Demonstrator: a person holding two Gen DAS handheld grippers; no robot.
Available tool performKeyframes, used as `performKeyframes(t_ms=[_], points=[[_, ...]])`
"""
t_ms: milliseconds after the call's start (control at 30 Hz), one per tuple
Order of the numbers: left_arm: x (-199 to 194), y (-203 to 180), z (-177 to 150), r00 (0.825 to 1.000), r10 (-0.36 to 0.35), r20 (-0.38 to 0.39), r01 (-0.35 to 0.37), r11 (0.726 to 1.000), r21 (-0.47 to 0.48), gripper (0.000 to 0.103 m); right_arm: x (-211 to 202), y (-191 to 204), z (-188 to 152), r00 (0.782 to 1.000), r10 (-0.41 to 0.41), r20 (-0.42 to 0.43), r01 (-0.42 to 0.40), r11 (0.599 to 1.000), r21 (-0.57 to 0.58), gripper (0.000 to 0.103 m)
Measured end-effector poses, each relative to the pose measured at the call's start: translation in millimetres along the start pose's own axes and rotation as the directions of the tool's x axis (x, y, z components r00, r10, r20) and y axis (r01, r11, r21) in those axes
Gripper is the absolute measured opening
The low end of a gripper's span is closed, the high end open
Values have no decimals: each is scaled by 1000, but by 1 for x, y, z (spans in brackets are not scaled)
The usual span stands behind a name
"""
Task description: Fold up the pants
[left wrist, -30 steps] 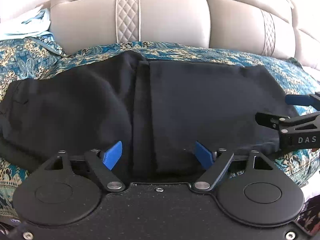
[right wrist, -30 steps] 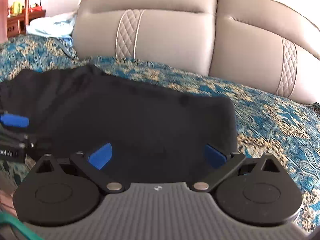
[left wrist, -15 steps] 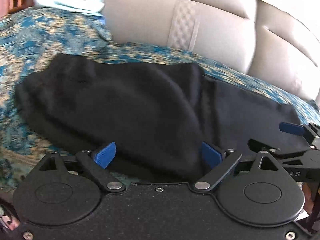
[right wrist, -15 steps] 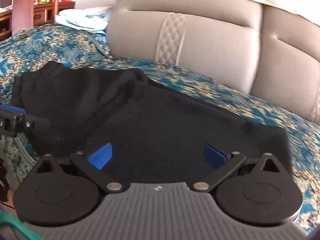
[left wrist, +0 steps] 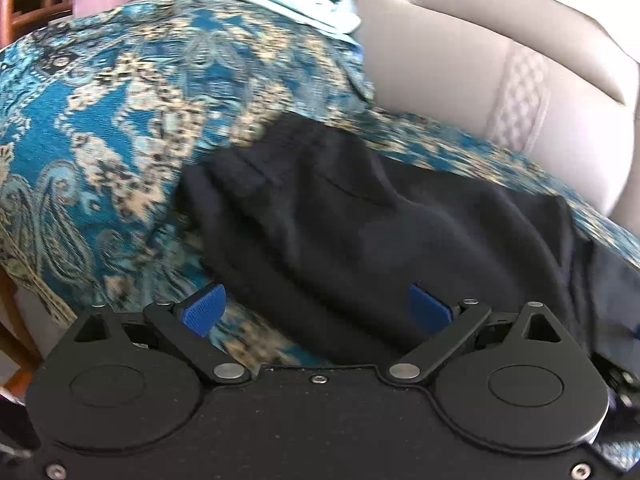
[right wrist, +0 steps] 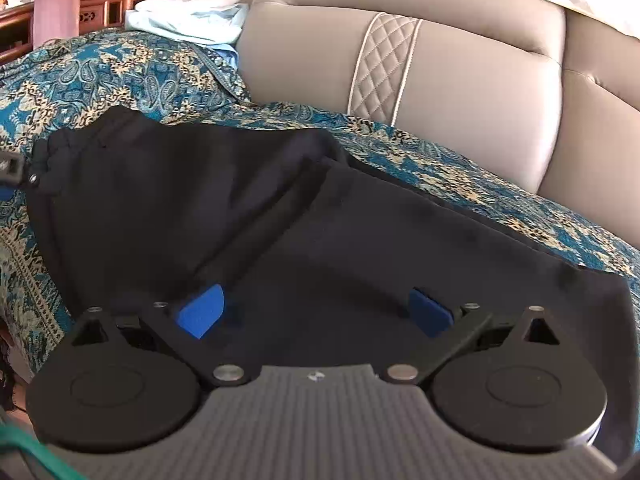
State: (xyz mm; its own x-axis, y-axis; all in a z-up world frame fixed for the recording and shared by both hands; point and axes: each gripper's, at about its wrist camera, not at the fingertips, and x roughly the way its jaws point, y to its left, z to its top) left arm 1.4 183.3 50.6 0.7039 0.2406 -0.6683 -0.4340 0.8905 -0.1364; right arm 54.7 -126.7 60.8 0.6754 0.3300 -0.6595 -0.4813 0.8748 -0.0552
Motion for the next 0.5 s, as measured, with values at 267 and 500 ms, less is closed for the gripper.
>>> performKeyframes(t_ms=[267,500], points=[[32,29,16,999,52,-5,-52,998,-44,98,3,3,-2,1000,15,15,-15,1000,-7,103],[52,40,18,999,41,-18,-42,996,-83,103,5,4,-2,999,16,28,-16,1000,-11,103]])
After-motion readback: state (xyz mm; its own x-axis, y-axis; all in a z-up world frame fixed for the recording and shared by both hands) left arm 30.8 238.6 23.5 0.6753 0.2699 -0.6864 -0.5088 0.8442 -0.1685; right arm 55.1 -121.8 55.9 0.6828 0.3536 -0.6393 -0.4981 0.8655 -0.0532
